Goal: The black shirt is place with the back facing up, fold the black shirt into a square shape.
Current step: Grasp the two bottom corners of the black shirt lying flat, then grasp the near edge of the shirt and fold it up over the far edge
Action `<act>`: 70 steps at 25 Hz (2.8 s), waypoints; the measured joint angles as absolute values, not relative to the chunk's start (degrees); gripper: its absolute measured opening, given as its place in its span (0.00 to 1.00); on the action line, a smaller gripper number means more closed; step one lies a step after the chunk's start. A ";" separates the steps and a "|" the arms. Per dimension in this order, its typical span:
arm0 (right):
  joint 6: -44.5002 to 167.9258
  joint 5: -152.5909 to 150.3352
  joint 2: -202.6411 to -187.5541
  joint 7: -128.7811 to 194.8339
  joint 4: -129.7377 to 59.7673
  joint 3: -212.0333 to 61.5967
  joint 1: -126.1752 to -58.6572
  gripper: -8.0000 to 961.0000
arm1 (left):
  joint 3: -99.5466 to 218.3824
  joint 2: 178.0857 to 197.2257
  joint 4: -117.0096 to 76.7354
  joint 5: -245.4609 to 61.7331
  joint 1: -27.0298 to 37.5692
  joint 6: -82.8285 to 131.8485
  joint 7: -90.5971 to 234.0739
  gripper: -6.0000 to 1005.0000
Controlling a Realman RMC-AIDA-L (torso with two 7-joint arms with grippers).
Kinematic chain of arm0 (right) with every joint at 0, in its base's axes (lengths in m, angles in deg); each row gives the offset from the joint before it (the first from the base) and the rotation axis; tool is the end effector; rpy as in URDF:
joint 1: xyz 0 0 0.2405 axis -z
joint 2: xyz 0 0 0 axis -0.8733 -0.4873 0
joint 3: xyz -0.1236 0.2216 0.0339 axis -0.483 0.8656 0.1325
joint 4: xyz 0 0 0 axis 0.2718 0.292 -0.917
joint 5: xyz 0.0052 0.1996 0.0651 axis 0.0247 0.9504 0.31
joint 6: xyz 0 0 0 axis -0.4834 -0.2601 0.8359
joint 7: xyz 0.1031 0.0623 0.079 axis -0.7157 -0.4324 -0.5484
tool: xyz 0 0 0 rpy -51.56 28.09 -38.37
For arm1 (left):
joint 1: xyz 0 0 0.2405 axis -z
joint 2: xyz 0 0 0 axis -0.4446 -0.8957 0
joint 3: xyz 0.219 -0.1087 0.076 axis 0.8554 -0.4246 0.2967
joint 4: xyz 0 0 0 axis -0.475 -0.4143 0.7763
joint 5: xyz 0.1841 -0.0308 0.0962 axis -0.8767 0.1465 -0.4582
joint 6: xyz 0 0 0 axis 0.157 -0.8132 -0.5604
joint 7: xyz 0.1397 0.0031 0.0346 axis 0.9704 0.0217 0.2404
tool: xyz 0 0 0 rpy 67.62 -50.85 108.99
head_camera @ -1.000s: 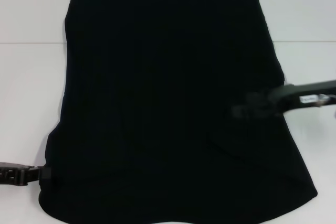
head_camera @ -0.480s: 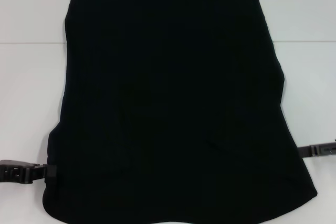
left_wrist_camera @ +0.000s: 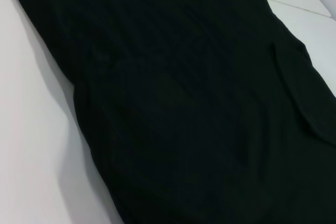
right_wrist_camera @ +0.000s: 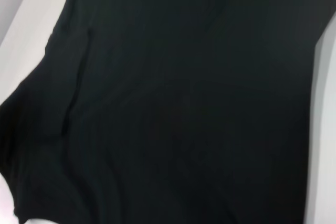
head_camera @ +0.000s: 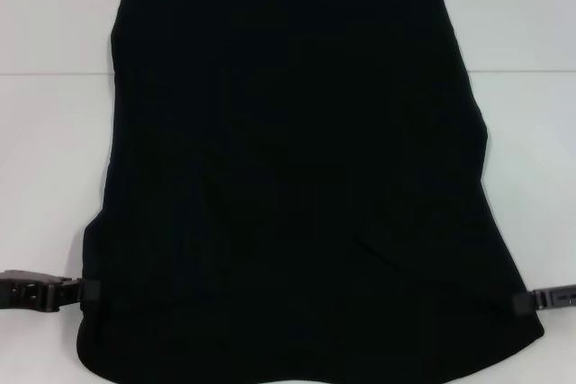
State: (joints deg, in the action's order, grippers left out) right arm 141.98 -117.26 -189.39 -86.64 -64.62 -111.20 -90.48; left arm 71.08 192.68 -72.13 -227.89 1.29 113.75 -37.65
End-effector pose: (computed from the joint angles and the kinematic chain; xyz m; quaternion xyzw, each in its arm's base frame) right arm 0.3391 0.3146 0.0526 -0.8140 0.5715 0.0655 0.0806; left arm -0.3393 0.2872 0.0571 -0.8346 -0.5173 -0.1049 0.1574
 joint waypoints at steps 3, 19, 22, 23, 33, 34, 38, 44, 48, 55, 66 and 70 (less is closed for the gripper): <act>142.08 -118.10 -189.73 -86.60 -64.25 -111.13 -90.70 0.95 | 71.09 192.62 -72.04 -227.89 1.29 113.66 -37.48 0.00; 145.37 -119.11 -190.59 -86.47 -63.90 -110.45 -91.84 0.82 | 71.08 192.56 -71.88 -227.89 1.39 112.95 -37.27 0.00; 145.87 -119.05 -190.44 -86.28 -64.21 -109.07 -91.70 0.82 | 71.08 192.55 -71.88 -227.89 1.39 112.95 -37.27 0.00; 145.87 -119.09 -190.29 -86.28 -64.21 -108.80 -91.61 0.82 | 71.08 192.54 -71.88 -227.89 1.39 112.95 -37.27 0.00; 144.75 -121.50 -189.13 -87.26 -63.87 -108.13 -90.95 0.82 | 71.08 192.58 -71.84 -227.89 1.55 112.78 -37.26 0.00; 144.60 -121.81 -189.13 -87.28 -63.83 -108.06 -90.95 0.82 | 71.08 192.59 -71.81 -227.89 1.64 112.71 -37.23 0.00; 143.71 -122.78 -189.33 -87.44 -63.64 -107.90 -91.01 0.82 | 71.08 192.61 -71.75 -227.89 1.71 112.49 -37.20 0.00; 143.25 -122.99 -189.75 -87.46 -63.55 -108.19 -91.54 0.82 | 71.08 192.60 -71.71 -227.89 1.76 112.37 -37.18 0.00; 143.22 -123.79 -190.30 -87.48 -63.55 -108.29 -92.20 0.81 | 71.08 192.57 -71.72 -227.88 1.82 112.23 -37.18 0.00; 144.10 -124.63 -191.34 -87.45 -63.99 -108.32 -93.54 0.80 | 71.08 192.53 -71.72 -227.88 1.89 111.56 -37.18 0.00; 142.81 -124.63 -190.96 -87.94 -63.86 -108.24 -94.17 0.75 | 71.08 192.49 -71.42 -227.88 2.10 110.74 -37.18 0.00; 142.34 -124.65 -191.14 -88.21 -63.87 -108.29 -94.33 0.58 | 71.09 192.35 -71.01 -227.88 2.24 110.51 -37.15 0.00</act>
